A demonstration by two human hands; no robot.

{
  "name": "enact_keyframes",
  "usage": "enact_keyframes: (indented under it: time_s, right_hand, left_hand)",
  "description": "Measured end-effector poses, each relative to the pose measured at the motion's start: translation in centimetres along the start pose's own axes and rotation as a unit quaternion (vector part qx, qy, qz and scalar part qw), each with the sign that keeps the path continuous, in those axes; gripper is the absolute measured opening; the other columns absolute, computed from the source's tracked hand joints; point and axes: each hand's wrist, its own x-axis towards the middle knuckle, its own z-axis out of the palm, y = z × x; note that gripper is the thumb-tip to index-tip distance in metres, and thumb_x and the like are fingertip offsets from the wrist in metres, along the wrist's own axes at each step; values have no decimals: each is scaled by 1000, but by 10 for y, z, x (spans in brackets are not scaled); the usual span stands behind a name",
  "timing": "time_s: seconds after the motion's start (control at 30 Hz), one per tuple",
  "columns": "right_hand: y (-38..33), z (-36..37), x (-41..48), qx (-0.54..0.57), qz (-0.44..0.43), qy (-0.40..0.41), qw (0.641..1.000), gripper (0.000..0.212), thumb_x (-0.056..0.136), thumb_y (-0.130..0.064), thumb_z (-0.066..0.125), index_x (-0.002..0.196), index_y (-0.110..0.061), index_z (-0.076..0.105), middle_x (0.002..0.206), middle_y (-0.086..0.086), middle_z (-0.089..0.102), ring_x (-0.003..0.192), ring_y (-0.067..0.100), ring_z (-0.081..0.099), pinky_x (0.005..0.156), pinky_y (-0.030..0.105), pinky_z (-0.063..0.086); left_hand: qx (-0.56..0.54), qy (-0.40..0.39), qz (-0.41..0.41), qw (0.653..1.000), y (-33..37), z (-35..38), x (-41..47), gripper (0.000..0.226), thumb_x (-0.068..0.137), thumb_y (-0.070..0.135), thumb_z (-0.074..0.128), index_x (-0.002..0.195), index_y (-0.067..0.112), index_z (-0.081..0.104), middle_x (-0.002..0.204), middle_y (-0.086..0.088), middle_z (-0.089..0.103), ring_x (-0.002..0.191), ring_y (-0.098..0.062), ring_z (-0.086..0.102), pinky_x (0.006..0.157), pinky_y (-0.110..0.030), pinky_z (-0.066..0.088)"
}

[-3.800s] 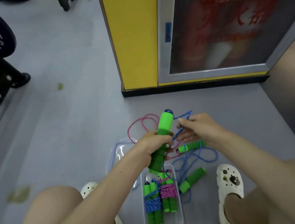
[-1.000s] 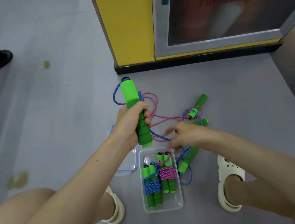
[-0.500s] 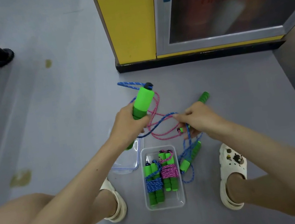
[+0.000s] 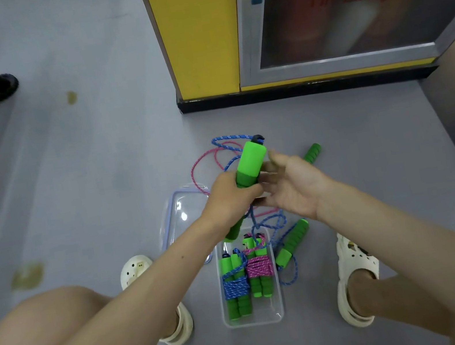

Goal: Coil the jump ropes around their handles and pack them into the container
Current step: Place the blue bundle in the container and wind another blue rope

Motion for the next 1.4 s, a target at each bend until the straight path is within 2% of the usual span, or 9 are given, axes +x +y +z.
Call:
enact_keyframes:
  time_s: [0.2,0.33,0.43,0.53,0.63,0.87,1.13,1.27,1.4]
  right_hand:
    - [6,-4,5,-332,-131,148,923,14,87,-4,54,84,-17,48,84,3,51,82,15,50,71,28,41]
    - [13,-9,8,-361,-38,53,930,43,68,3,59,106,-13,48,93,6,58,90,17,53,66,24,38]
    - [16,-9,3,-463,-15,-36,886,39,77,3,63,110,-14,55,90,4,70,95,15,60,80,26,43]
    - [16,-15,1,-531,-66,-41,844,4,85,-10,66,86,-13,66,64,2,66,72,14,61,72,24,43]
    - [13,-29,6,-517,-138,42,844,19,85,-11,67,68,-18,66,56,0,61,53,8,55,67,27,47]
    - [-6,-56,-2,-522,-186,159,817,16,85,-20,69,74,-9,72,55,-2,55,48,5,42,42,10,30]
    - [-4,-40,-8,-409,-87,95,904,36,97,-30,51,77,-3,66,36,-2,38,29,7,31,35,17,25]
    - [-10,-25,-7,-241,-33,26,970,41,103,-29,36,98,0,64,49,1,46,34,7,27,37,19,23]
    - [-7,-16,-7,-228,-58,-15,972,34,103,-16,33,128,-4,53,67,8,60,49,12,42,54,26,34]
  left_hand:
    - [-249,17,-65,966,13,-10,1,6,88,0,53,82,3,53,62,-10,60,55,-21,63,59,-29,54]
    - [-335,12,-75,939,18,-16,-1,22,90,1,51,71,10,45,52,-4,45,42,-16,46,58,-32,48]
    - [-385,13,-81,919,21,-20,-2,24,90,1,50,70,12,43,48,-1,40,39,-13,37,50,-27,46]
    - [-382,43,-93,918,23,-31,2,24,89,2,51,70,14,42,47,1,40,37,-11,34,43,-21,39]
    - [-375,91,-107,916,22,-48,6,23,87,3,53,70,15,43,46,2,41,35,-11,34,41,-18,34]
    - [-158,258,-20,953,9,-76,10,19,81,2,55,70,13,44,52,-5,47,36,-14,40,41,-19,36]
    - [-34,162,21,986,5,-52,10,16,83,2,60,74,10,49,56,-9,54,38,-11,47,42,-21,41]
    - [-36,66,12,997,12,-31,6,10,85,3,62,83,7,53,65,-9,58,47,-12,52,48,-20,46]
    - [-103,8,-34,994,11,-17,5,5,86,6,63,82,5,59,66,-9,63,51,-16,55,53,-27,48]
